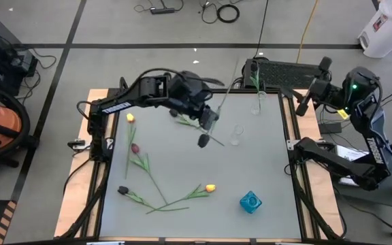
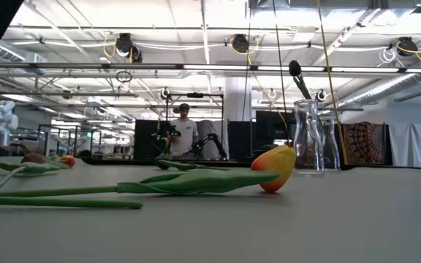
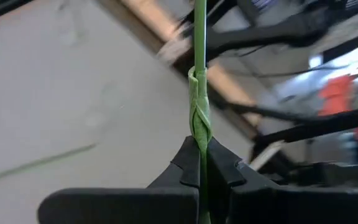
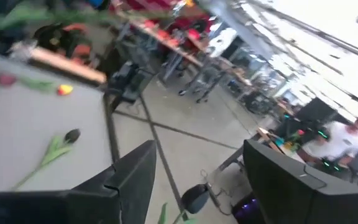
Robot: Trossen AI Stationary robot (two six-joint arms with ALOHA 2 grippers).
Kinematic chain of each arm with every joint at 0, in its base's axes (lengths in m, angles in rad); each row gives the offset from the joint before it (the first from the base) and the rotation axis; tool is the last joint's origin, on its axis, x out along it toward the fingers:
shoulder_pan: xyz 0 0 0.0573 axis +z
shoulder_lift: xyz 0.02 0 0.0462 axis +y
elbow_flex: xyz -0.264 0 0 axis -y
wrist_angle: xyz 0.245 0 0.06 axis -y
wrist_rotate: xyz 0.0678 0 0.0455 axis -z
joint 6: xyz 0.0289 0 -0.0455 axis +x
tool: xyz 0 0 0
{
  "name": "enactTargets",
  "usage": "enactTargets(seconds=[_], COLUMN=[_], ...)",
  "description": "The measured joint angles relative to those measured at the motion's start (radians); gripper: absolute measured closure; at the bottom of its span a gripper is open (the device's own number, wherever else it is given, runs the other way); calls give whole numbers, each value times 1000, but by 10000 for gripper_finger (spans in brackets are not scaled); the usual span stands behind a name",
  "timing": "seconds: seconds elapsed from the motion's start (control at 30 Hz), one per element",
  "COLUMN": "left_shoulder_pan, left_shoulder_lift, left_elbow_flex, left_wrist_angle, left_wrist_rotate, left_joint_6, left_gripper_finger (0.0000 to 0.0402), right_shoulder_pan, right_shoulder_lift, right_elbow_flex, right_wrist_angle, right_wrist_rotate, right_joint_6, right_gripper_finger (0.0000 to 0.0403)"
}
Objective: Sort flowers into vase by color
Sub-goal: Put the middle black tulip into the top transparent vase
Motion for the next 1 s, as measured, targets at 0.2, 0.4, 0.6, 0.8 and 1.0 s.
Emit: enactTargets(seconds=[0.2,0.4,0.6,0.8,1.0], left_shoulder_pan=[25,60,102,116,118], left_shoulder_lift=[2,29,64,87,101], left_elbow_flex=[-1,-2,-1,-2,-2], left_wrist_angle=[92,104,122,159,179], left_wrist_rotate=[11,-20,-10,6,-11], left_joint_6=[32,79,61,102,147], left_gripper_finger=[399,399,399,399,399], right_shoulder_pan=[66,147,254,355,415], right_shoulder_lift=[59,99,162,243,316], right_elbow_flex=[54,57,57,57,57], right_wrist_angle=[-22,-25,-23,22,107], right_wrist_rotate=[4,4,4,5,6], right_joint_6=[58,179,239,411,534], right_gripper_finger=[170,170,170,170,170])
